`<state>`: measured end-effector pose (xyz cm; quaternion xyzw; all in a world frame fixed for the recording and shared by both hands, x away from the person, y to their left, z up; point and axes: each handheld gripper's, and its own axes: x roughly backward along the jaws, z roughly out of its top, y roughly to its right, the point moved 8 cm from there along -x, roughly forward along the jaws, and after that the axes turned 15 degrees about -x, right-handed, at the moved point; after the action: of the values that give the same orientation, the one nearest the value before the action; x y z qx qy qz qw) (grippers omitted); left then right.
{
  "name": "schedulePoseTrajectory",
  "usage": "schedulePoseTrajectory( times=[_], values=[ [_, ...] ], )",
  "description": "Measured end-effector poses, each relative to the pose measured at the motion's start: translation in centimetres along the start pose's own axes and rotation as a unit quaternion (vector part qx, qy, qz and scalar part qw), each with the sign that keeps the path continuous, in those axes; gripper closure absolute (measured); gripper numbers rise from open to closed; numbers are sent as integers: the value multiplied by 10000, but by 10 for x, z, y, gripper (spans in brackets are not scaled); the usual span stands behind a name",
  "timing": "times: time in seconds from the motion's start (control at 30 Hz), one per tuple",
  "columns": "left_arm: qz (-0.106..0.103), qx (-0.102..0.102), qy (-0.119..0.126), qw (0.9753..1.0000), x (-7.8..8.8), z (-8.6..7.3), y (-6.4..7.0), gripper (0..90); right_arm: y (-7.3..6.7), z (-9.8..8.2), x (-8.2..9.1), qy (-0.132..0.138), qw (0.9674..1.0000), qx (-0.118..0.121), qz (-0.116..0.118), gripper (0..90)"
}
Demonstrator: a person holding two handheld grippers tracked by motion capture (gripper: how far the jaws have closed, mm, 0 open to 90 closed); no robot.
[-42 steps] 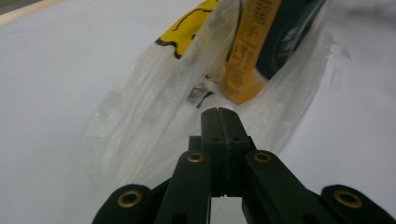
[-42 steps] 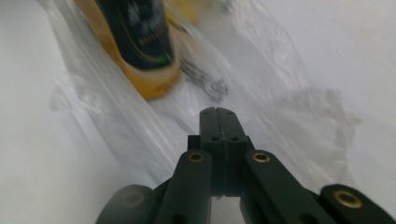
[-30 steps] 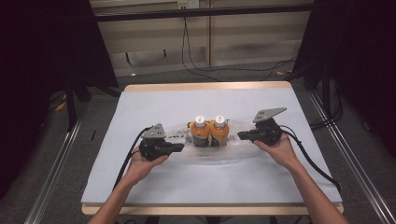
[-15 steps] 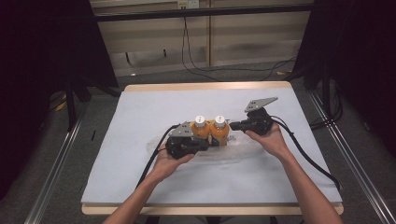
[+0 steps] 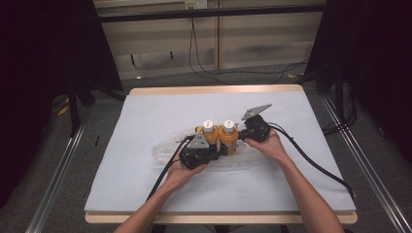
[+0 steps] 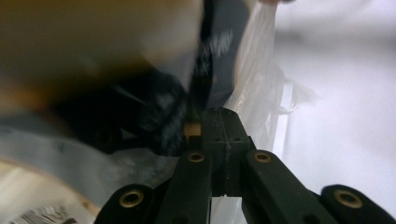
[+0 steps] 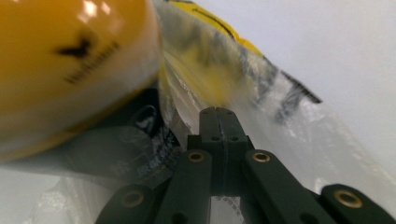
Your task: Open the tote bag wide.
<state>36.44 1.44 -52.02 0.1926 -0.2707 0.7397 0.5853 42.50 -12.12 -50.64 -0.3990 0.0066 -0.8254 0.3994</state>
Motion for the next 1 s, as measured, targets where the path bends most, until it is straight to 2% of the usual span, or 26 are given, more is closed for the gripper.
schedulePoseTrajectory(
  times=[0.07,0.17,0.2,0.3,0.37,0.4,0.47,0.53,0.67,0.7,0.77,0.8,0.9,1.0],
  values=[
    [25,-20,17,10000,-3,-2,2,900,2,-2,-6,-62,10000,-40,40,900],
    [44,-29,-155,9999,-1,-5,3,900,7,-8,-15,-235,9997,-87,-54,900],
    [54,-46,-112,9999,-2,-6,3,900,8,-8,-17,-254,9996,-111,-68,900],
    [77,-88,-249,9996,-1,-11,4,900,12,-8,-25,-337,9992,-186,-112,900],
    [21,-70,-263,9996,-1,-13,7,900,15,-7,-30,-407,9988,-209,-161,900],
    [-6,-171,-373,9992,-1,-15,9,900,17,-8,-32,-456,9985,-210,-200,900],
    [-112,-193,-344,9992,-4,-18,15,900,19,-7,-36,-458,9984,-287,-163,900],
    [-126,-104,-307,9994,-4,-19,15,900,20,-5,-38,-423,9984,-338,-134,900],
    [-215,-56,-268,9994,-4,-17,20,900,20,1,-43,-424,9983,-289,-279,900],
    [-237,-117,-293,9992,-4,-17,22,900,21,2,-44,-443,9982,-261,-310,900],
    [-428,-145,-365,9983,-3,-16,27,900,22,5,-46,-447,9980,-253,-375,900],
    [-431,-219,-349,9982,-3,-15,28,900,23,6,-47,-451,9979,-221,-418,900],
    [-468,-220,-325,9981,-3,-15,31,900,24,10,-51,-446,9975,-283,-478,900],
    [-573,-345,-399,9970,-2,-14,33,900,28,15,-55,-419,9971,-350,-538,900]
  ],
)
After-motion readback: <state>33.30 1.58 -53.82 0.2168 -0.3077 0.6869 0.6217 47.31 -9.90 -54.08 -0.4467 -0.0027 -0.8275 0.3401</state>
